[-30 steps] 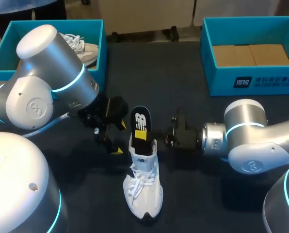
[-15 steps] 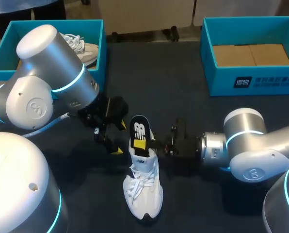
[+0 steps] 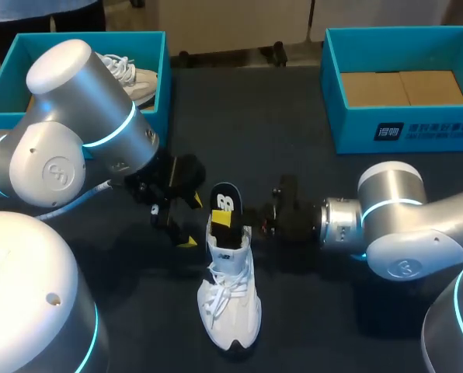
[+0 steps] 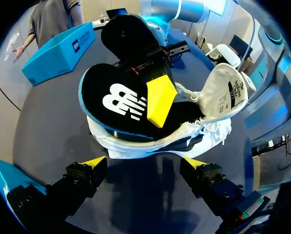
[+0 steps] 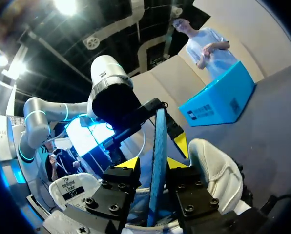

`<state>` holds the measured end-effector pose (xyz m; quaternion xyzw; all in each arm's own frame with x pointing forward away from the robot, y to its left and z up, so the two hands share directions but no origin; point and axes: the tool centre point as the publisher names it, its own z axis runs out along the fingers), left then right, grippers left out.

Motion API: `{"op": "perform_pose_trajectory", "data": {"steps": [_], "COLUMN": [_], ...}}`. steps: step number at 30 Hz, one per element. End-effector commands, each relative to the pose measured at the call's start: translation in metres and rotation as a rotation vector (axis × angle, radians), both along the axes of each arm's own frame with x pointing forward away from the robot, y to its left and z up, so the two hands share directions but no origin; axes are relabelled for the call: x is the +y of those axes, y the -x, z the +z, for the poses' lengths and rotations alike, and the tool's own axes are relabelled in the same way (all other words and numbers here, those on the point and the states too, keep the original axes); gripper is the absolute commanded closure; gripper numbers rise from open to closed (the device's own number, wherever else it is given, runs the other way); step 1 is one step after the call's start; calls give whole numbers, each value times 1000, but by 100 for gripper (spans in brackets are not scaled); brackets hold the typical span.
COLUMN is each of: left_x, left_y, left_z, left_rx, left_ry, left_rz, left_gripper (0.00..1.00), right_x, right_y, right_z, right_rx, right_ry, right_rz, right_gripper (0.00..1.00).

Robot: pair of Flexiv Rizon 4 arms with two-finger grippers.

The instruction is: Take the shoe out of the shoebox, open the shoe tongue, remove and reinsert the insole, then place the shoe into the shoebox

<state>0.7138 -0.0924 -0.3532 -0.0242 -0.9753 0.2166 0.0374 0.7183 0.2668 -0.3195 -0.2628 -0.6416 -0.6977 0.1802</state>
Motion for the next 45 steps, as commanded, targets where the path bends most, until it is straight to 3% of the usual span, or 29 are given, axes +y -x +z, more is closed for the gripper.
{"op": "perform_pose_trajectory", "data": {"steps": [1, 7, 9, 16, 24, 29, 32, 33, 38, 45], "left_x": [0, 0, 0, 0, 0, 0, 0, 0, 0, 0], "left_y": [0, 0, 0, 0, 0, 0, 0, 0, 0, 0], "left_z": [0, 0, 0, 0, 0, 0, 0, 0, 0, 0], "left_rx": [-1, -1, -1, -1, -1, -1, -1, -1, -1, -1], "left_ry": [-3, -3, -3, -3, -3, -3, -3, -3, -3, -3], "left_rz": [0, 0, 0, 0, 0, 0, 0, 0, 0, 0], "left_gripper": [0, 0, 0, 0, 0, 0, 0, 0, 0, 0], "right_x": [-4, -5, -5, -3, -3, -6, -6, -5, -4, -4], "right_y": [4, 1, -3, -3, 14, 24, 25, 25, 21, 10], "right_z": [7, 9, 6, -9, -37, -35, -26, -22, -9, -1], "right_rx": [-11, -17, -8, 51, 162, 149, 124, 113, 71, 37], "right_ry": [3, -8, -14, -6, 15, 5, 10, 14, 28, 19], "right_rz": [-24, -32, -29, -10, -2, -27, -34, -33, -30, -28], "right_gripper": [68, 79, 100, 100, 100, 100, 73, 69, 60, 64]}}
